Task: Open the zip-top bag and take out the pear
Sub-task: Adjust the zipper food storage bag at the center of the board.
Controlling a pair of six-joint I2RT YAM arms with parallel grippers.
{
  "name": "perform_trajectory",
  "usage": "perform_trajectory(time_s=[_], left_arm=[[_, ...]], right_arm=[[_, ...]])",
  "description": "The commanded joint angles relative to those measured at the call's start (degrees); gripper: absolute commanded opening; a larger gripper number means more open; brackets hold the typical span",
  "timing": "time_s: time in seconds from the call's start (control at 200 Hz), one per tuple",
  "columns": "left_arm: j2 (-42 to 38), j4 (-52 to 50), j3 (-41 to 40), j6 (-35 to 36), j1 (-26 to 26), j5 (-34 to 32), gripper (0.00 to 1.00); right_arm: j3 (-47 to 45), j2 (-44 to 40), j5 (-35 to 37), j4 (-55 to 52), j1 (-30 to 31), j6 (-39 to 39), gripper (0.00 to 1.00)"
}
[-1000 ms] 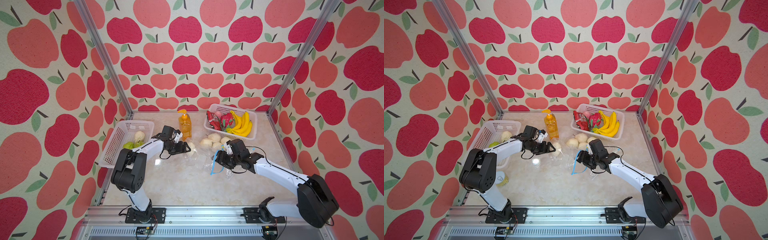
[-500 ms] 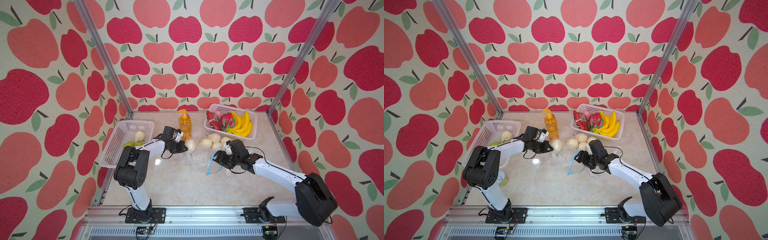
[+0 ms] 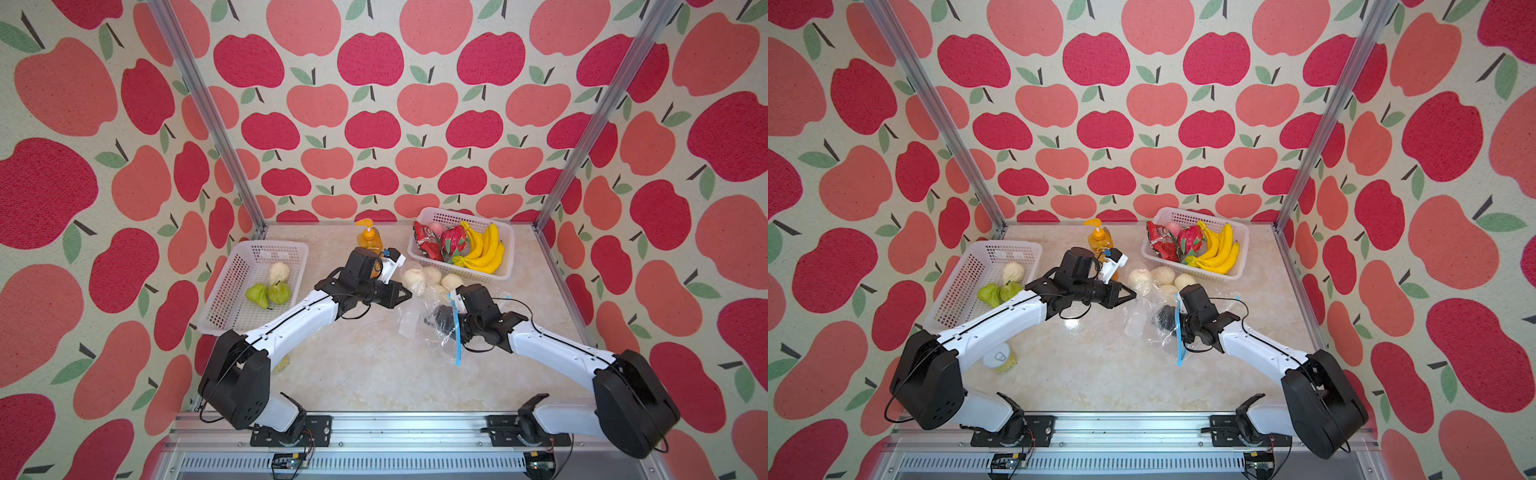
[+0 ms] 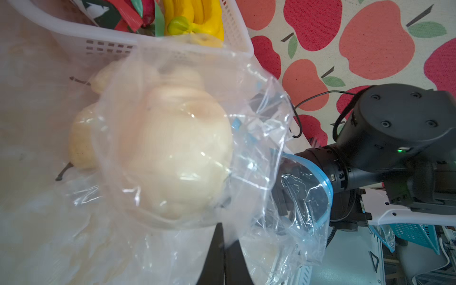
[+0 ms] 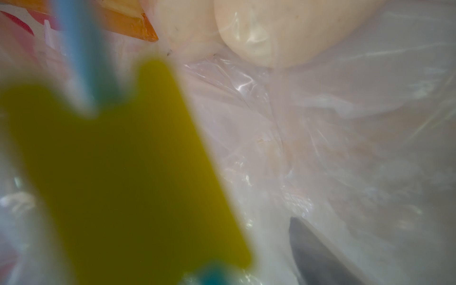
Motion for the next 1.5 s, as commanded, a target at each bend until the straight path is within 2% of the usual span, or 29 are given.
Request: perform_trajectory(time_s=[0.0, 0.365, 0.45, 0.53, 0.595, 0.67, 0.74, 0.805, 0.84, 0.935, 1.166, 1.326, 1.496], left_arm=[[0.14, -8.40, 2.29, -0.30, -0.80, -5.83, 0.00], [2.93, -15.81, 8.96, 0.70, -2.24, -5.91, 0.00], [1.99, -16.54, 9.18, 1.42, -3.36, -12.81, 0.00], [2.06, -20.24, 12.35, 0.18, -1.99, -10.01, 0.00], [-0.05, -18.02, 11.05, 1.78, -4.72, -18.50, 0.00], [0.29, -20.17, 13.60, 0.25, -2.77, -12.84, 0.00], [0.05, -19.24, 13.23, 2.46, -4.95, -20.58, 0.00], [2.48, -20.10, 14.25, 1.04, -1.43, -13.01, 0.00], [3.26, -19.85, 14.30, 1.14, -0.99, -11.51, 0.00], [2.50, -19.34, 14.02, 1.39, -2.75, -13.47, 0.00], [0.26, -19.06, 15.39, 1.59, -4.74, -12.31, 0.00], [-0.51, -19.50, 16.85, 5.82, -7.72, -16.57, 0.00], [-1.46, -20.23, 21.00, 8.36, -7.99, -20.32, 0.00]], right_arm=[[-1.99, -3.13, 2.22, -1.25, -1.63, 1.29, 0.79], [-5.32, -10.21, 0.63, -3.51, -6.09, -1.12, 0.81], [-5.87, -10.66, 0.46, -4.50, -7.08, -1.33, 0.81], [-6.40, -10.78, -0.74, -4.17, -7.94, -1.24, 0.81], [-6.49, -10.78, -0.92, -4.26, -8.16, -1.67, 0.81], [-6.37, -10.39, -1.59, -3.89, -8.50, -1.96, 0.82], [-6.14, -10.17, -1.36, -3.87, -8.60, -2.22, 0.82], [-6.14, -9.84, -1.79, -2.81, -8.80, -2.07, 0.82], [-5.93, -9.58, -2.20, -2.43, -8.78, -2.39, 0.82], [-5.53, -9.03, -2.81, -1.85, -8.81, -2.93, 0.83], [-5.17, -7.88, -4.01, -1.07, -8.80, -3.49, 0.83], [-4.92, -8.23, -4.04, -0.70, -8.79, -3.56, 0.82], [-4.38, -7.97, -3.97, -0.67, -8.79, -3.38, 0.81]])
